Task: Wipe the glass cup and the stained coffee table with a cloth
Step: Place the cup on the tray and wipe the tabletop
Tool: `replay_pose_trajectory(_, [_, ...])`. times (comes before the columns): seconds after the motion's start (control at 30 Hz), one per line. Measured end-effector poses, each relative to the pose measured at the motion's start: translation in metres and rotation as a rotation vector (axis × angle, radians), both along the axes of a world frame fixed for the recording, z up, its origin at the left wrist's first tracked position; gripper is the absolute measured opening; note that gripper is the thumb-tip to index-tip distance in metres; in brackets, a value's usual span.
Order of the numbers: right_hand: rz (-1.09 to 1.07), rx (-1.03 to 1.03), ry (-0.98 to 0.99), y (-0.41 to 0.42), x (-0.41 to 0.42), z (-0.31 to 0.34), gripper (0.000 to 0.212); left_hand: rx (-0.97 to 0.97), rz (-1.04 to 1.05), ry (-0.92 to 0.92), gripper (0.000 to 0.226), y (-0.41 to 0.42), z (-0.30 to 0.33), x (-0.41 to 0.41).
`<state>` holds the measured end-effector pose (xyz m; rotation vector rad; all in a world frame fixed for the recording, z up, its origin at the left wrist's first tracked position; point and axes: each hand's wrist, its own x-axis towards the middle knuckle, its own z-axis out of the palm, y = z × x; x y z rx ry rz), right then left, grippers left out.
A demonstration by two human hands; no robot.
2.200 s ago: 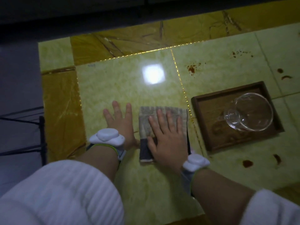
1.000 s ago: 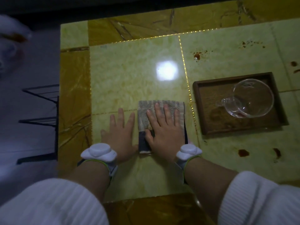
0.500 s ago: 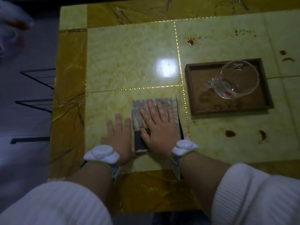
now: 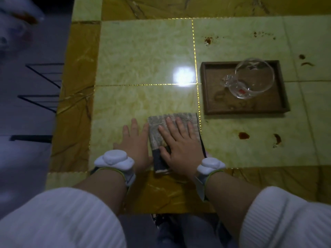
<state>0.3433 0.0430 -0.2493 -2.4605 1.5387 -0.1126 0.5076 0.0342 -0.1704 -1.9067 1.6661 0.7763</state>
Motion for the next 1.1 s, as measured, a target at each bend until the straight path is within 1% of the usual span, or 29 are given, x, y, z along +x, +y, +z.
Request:
replay_pose_trajectory(0.07, [0.001,0.006,-0.005,0.004,-0.009,0.0,0.066,0.015,0.01,-0.009,0.115,0.003,0.001,-0.003])
replay_pose_trajectory(0.13, [-0.01,0.008,-0.01,0.01,-0.034,0.001,0.066,0.016,0.02,-0.015,0.117,0.006,0.003,-0.023])
replay_pose_trajectory(0.27, [-0.026,0.023,-0.012,0.024,-0.071,0.001,0.066,0.046,0.012,0.0,0.115,0.011,0.005,-0.061])
replay_pose_trajectory(0.43, [-0.043,0.021,-0.019,0.036,-0.121,0.004,0.066,0.024,-0.021,0.013,0.112,0.013,0.002,-0.12])
replay_pose_trajectory(0.6, [-0.061,0.04,0.003,0.047,-0.172,0.004,0.066,0.002,-0.048,0.015,0.123,0.011,-0.004,-0.16])
replay_pose_trajectory(0.8, [-0.082,0.062,0.067,0.05,-0.238,0.005,0.067,0.083,-0.06,0.001,0.133,0.009,-0.009,-0.195])
replay_pose_trajectory(0.93, [-0.128,0.064,0.079,0.047,-0.241,0.005,0.069,0.115,-0.068,-0.024,0.135,0.015,-0.018,-0.202])
replay_pose_trajectory(1.1, [-0.236,0.063,0.105,0.033,-0.202,0.006,0.07,0.115,-0.059,-0.017,0.138,0.015,-0.025,-0.199])
